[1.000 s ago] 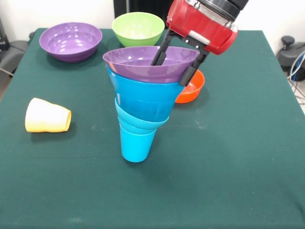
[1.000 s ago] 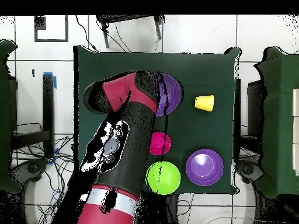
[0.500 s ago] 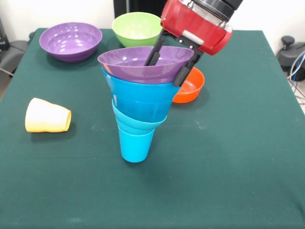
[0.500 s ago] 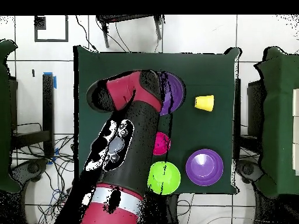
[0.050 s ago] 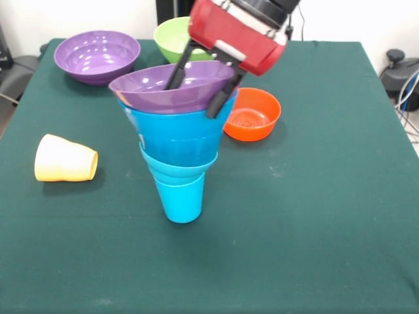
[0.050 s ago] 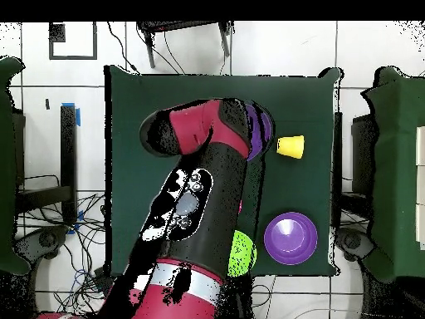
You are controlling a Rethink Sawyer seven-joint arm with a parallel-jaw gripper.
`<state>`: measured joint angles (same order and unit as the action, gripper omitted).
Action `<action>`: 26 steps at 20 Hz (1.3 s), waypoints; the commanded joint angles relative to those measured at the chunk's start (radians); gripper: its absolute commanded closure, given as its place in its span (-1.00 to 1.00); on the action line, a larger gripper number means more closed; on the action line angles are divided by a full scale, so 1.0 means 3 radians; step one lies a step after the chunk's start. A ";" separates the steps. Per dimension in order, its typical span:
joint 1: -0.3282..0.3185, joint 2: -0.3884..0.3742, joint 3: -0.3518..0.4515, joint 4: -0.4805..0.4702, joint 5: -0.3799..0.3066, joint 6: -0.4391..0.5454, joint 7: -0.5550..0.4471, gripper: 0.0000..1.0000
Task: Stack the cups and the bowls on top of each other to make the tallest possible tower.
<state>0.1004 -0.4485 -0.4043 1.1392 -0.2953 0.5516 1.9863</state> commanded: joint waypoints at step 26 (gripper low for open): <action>0.0065 0.0268 0.0460 0.0007 -0.0250 -0.0308 0.0041 -1.00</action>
<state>0.1011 -0.4446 -0.3975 1.1386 -0.3299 0.5245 1.9863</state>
